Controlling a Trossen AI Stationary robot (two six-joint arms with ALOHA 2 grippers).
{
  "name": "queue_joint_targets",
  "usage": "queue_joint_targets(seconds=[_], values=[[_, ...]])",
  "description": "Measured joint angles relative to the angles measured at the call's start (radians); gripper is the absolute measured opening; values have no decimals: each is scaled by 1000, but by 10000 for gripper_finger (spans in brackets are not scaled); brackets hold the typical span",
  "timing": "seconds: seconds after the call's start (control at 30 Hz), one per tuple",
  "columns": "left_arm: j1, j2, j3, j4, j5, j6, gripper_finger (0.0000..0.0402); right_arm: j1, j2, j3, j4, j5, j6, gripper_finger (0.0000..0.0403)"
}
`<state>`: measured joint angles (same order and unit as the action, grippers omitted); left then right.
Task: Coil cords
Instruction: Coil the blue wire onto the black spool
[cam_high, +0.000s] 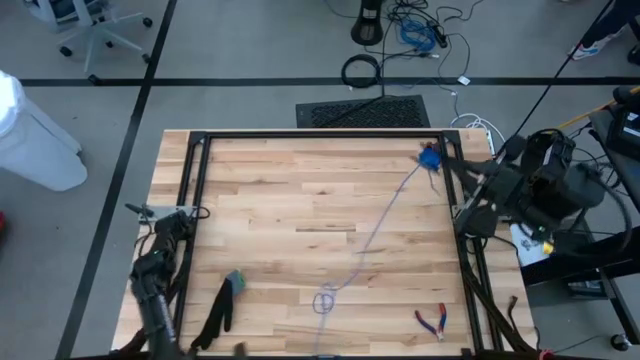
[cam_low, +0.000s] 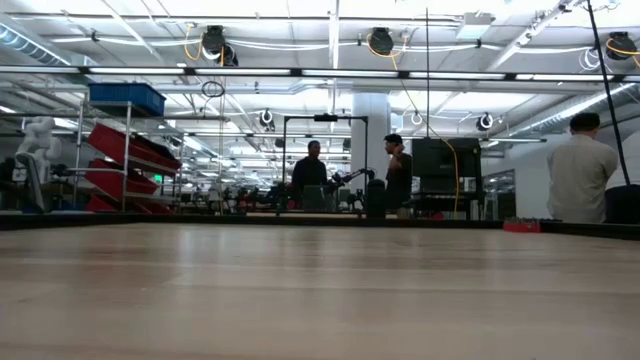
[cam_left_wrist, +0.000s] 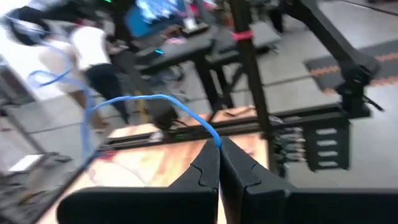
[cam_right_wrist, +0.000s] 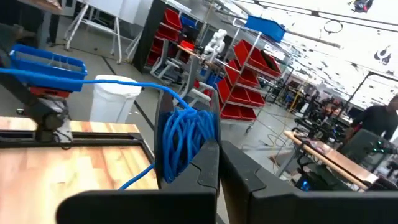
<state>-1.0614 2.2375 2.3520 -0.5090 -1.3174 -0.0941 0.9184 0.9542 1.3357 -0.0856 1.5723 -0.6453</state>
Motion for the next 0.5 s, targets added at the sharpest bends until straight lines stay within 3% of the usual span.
queue_joint_targets(seconds=[0.23,0.5], values=[[125,0,0,0,337,1,1,-25,-79,0,-49,0,8,0],[159,0,0,45,525,31,1,-97,-167,0,-77,-2,23,0]])
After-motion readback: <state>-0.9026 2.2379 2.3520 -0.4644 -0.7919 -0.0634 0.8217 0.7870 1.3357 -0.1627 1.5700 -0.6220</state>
